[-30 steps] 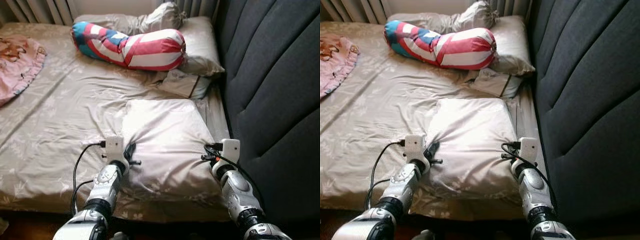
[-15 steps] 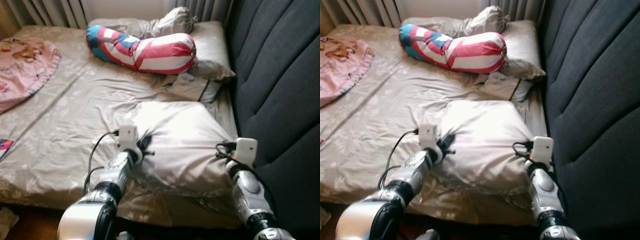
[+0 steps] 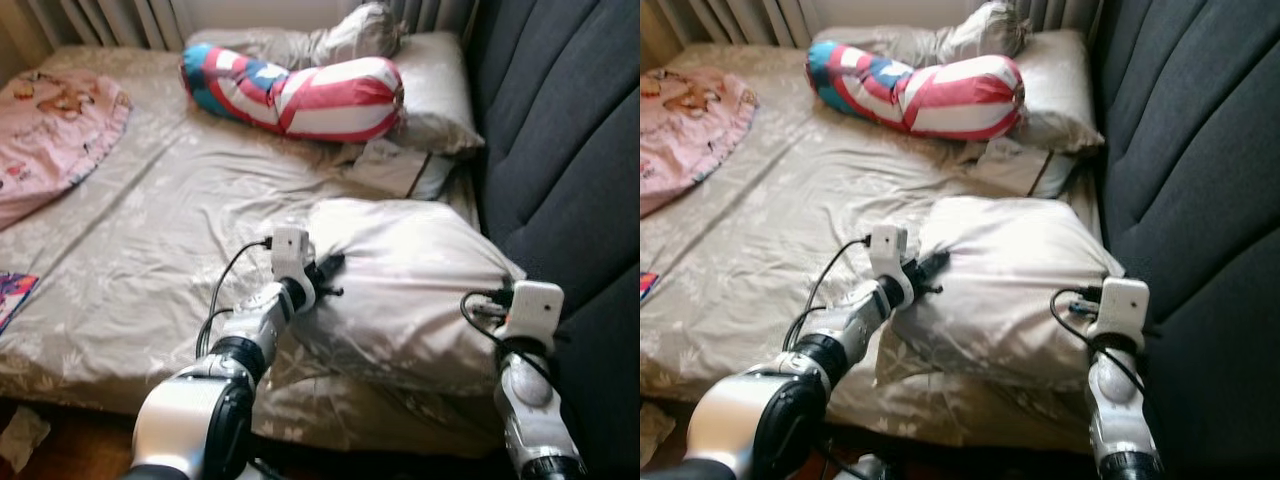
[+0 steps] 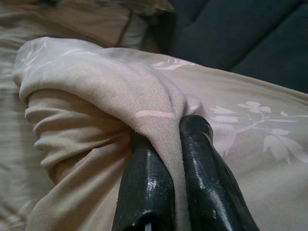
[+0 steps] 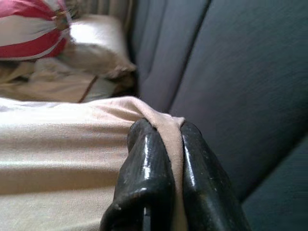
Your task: Clean up the room
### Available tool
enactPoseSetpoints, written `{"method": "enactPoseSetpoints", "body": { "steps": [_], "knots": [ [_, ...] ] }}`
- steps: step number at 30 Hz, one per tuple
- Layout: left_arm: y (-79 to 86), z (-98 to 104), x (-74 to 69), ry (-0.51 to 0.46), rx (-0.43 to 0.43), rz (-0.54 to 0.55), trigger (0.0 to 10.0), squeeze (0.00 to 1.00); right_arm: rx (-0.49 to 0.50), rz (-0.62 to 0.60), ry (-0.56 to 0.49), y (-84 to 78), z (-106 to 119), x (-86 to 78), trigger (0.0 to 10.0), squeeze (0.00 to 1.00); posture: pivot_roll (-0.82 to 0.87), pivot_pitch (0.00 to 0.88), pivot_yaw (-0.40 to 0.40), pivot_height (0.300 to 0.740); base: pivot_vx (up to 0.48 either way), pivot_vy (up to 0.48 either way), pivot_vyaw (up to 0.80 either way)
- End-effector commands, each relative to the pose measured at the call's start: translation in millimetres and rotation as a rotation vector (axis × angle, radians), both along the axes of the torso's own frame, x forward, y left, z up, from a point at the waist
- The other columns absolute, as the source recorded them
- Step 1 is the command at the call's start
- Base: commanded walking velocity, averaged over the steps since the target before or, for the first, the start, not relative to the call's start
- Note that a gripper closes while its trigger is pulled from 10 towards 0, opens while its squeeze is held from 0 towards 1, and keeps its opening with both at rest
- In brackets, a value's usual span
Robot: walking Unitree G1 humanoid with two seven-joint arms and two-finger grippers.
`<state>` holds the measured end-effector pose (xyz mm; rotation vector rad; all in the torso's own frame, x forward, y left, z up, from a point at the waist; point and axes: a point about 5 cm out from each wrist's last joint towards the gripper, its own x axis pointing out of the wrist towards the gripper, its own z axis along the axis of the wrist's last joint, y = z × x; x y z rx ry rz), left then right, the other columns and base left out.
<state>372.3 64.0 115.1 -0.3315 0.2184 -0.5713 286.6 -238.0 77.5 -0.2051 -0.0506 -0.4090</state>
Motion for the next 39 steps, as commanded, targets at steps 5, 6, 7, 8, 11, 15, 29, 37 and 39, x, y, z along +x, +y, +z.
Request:
{"method": "enactPoseSetpoints", "body": {
  "steps": [5,6,7,8,11,15,29,37,39],
  "knots": [
    [8.6,26.0,12.2,-0.086,-0.071,0.046,10.0,0.00,-0.081,-0.314,-0.149,-62.9,34.1,-20.1,10.0,0.00,-0.24,0.079,-0.007,0.740,0.000,0.000,0.00],
    [8.6,26.0,12.2,-0.086,-0.071,0.046,10.0,0.00,-0.081,-0.314,-0.149,-62.9,34.1,-20.1,10.0,0.00,-0.24,0.079,-0.007,0.740,0.000,0.000,0.00],
    [6.6,25.1,11.4,-0.084,-0.070,0.034,10.0,0.00,-0.063,-0.316,-0.135,-63.8,32.7,-20.2,10.0,0.00,-0.25,0.082,-0.004,0.740,0.000,0.000,0.00],
    [5.4,23.0,10.4,-0.077,-0.066,0.028,10.0,0.00,-0.029,-0.295,-0.086,-62.4,25.2,-17.7,10.0,0.00,-0.25,0.084,-0.004,0.740,0.000,0.000,0.00],
    [5.2,21.2,9.7,-0.069,-0.067,0.028,10.0,0.00,0.004,-0.268,-0.046,-58.8,17.8,-15.8,10.0,0.00,-0.25,0.086,-0.004,0.740,0.000,0.000,0.00],
    [6.4,19.0,8.9,-0.058,-0.072,0.027,10.0,0.00,0.100,-0.245,0.047,-53.2,-0.8,-11.5,10.0,0.00,-0.24,0.089,-0.003,0.740,0.000,0.000,0.00],
    [6.9,15.6,7.0,-0.038,-0.088,0.000,10.0,0.00,0.218,-0.273,0.099,-60.7,-7.2,0.6,10.0,0.78,-0.22,0.096,0.004,0.740,0.000,0.000,0.00],
    [7.4,16.6,7.6,-0.045,-0.088,0.013,10.0,1.00,0.223,-0.282,0.088,-65.8,-4.3,2.8,10.0,0.76,-0.22,0.094,0.003,0.740,0.000,0.000,0.00],
    [6.1,15.6,6.8,-0.048,-0.070,-0.005,10.0,1.00,0.225,-0.287,0.087,-66.8,-3.8,3.5,10.0,0.72,-0.22,0.093,0.003,0.740,0.000,0.000,0.00]
  ]
}}
